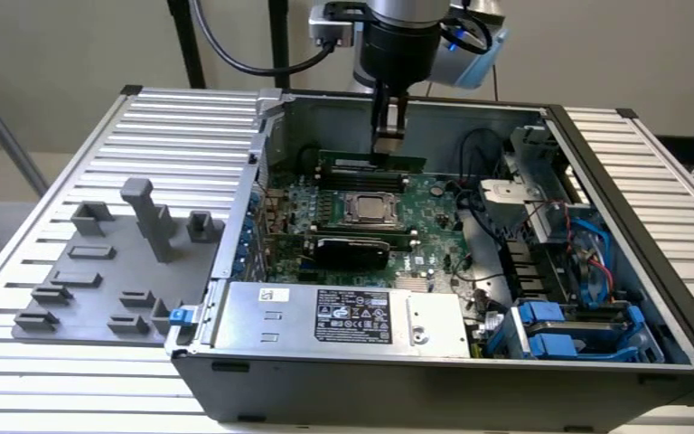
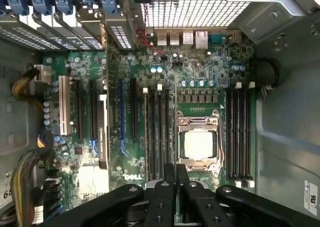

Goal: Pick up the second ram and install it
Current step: 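Insert the second ram into the second slot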

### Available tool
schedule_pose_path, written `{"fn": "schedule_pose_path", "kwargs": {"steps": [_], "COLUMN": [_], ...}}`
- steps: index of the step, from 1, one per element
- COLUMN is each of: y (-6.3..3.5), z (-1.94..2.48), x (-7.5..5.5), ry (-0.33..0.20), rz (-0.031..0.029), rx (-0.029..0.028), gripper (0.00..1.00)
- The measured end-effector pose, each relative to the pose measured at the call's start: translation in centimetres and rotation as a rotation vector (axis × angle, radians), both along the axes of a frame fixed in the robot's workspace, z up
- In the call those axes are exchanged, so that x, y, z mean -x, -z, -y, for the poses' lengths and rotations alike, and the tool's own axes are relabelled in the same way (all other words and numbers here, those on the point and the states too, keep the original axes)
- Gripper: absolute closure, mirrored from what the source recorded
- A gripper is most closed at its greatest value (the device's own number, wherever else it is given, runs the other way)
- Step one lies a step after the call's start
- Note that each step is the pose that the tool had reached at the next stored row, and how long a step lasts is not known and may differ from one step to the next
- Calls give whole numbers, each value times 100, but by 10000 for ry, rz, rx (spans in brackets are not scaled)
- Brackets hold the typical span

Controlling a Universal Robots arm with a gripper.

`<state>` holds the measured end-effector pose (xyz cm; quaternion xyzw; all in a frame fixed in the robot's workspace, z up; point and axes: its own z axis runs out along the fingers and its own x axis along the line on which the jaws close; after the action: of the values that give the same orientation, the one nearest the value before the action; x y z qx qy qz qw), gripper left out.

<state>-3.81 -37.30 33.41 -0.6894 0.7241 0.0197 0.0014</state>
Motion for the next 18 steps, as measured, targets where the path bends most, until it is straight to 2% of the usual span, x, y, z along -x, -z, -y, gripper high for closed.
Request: {"fn": "schedule_pose_path", "kwargs": {"steps": [18], "y": [1], "z": [0], "x": [-1], "ry": [1], "rz": [-5], "rx": [3], "gripper": [100]}}
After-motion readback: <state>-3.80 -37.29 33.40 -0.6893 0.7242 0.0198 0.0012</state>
